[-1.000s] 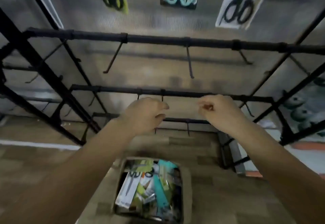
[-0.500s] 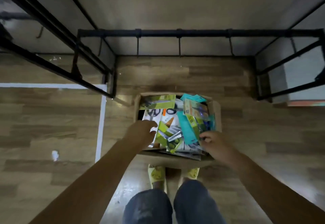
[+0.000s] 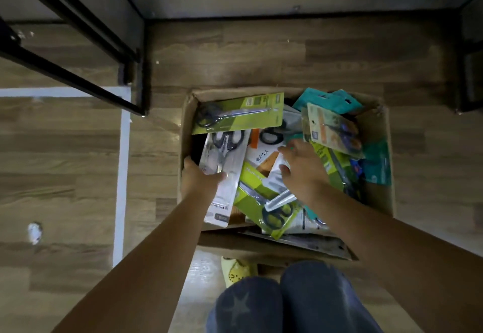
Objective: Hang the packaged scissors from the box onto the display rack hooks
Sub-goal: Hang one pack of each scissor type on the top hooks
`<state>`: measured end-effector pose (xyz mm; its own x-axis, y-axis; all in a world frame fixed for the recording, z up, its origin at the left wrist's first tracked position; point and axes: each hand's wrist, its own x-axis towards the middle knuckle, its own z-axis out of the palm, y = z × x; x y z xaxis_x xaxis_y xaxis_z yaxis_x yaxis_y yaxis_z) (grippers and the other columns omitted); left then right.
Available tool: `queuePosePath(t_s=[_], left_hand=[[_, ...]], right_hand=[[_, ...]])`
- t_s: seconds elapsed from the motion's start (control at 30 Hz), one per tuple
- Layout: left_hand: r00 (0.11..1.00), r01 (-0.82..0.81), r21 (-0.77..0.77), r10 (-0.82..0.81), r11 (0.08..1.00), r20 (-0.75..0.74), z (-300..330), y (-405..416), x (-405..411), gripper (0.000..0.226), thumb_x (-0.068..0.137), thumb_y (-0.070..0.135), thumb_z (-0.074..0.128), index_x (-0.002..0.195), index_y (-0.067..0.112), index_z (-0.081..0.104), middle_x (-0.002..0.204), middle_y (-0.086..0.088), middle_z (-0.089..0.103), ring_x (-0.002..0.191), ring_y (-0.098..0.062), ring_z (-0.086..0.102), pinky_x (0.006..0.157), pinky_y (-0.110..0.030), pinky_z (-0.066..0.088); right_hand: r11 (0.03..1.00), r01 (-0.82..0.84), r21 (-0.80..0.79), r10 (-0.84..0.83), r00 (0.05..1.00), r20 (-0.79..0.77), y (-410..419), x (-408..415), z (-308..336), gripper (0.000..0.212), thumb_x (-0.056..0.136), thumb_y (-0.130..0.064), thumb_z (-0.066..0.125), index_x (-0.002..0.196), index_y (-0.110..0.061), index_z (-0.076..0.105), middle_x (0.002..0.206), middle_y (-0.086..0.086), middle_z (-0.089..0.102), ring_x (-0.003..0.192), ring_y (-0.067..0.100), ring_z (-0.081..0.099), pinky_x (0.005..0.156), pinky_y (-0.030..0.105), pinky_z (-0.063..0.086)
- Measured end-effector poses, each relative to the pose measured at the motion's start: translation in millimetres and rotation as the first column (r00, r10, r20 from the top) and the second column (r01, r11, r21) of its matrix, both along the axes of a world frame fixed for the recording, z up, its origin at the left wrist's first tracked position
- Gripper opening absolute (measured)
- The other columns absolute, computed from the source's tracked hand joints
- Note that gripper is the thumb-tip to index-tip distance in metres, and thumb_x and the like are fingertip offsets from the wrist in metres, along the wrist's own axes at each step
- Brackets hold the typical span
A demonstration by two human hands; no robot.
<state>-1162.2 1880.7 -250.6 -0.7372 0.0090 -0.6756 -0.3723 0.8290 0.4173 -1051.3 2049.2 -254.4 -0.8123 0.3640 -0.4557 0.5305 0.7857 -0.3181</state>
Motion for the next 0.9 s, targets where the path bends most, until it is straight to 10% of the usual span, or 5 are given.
queuePosePath(t_s=[0.23,0.43,0.67,0.9], left_hand=[[0.974,-0.134,0.109,0.111,0.985,0.198,-3.8,-19.3,4.7,0.033,0.066,0.013,0.085,0.082,0.013,0.056,0.079,0.000,0.061,0.077,-0.021,0.058,0.060,-0.025,0.038],[0.871,-0.348,0.158,0.256,0.924,0.420,4.4,-31.3,28.2,0.042,0.070,-0.002,0.077,0.108,0.006,0.062,0.103,-0.013,0.069,0.100,-0.032,0.064,0.087,-0.041,0.050],[0.605,-0.713,0.235,0.410,0.660,0.683,8.6,-24.2,70.6,0.031,0.081,-0.007,0.059,0.109,0.007,0.060,0.103,-0.012,0.070,0.094,-0.029,0.065,0.075,-0.042,0.051],[0.646,-0.728,0.260,0.508,0.634,0.570,-1.4,16.5,76.9,0.042,0.076,-0.007,0.070,0.113,0.007,0.058,0.109,-0.017,0.067,0.091,-0.032,0.065,0.077,-0.041,0.052]], right_hand=[[0.986,-0.159,-0.054,0.163,0.984,0.072,-17.1,21.6,-1.6,0.047,0.085,-0.017,0.056,0.130,-0.016,0.046,0.133,0.001,0.042,0.117,0.023,0.035,0.092,0.031,0.032],[0.978,-0.169,-0.122,0.188,0.966,0.175,-20.8,45.5,4.3,0.066,0.081,-0.013,0.065,0.138,-0.022,0.034,0.133,0.000,0.040,0.114,0.021,0.044,0.087,0.031,0.039],[0.978,-0.201,-0.056,0.209,0.951,0.227,-21.0,29.2,4.7,0.061,0.079,-0.029,0.071,0.131,-0.020,0.041,0.124,0.005,0.045,0.113,0.022,0.045,0.089,0.032,0.040],[0.987,-0.080,-0.139,0.105,0.977,0.186,-15.5,31.7,3.3,0.051,0.085,-0.013,0.060,0.133,-0.019,0.047,0.126,0.004,0.047,0.115,0.020,0.041,0.092,0.027,0.036]])
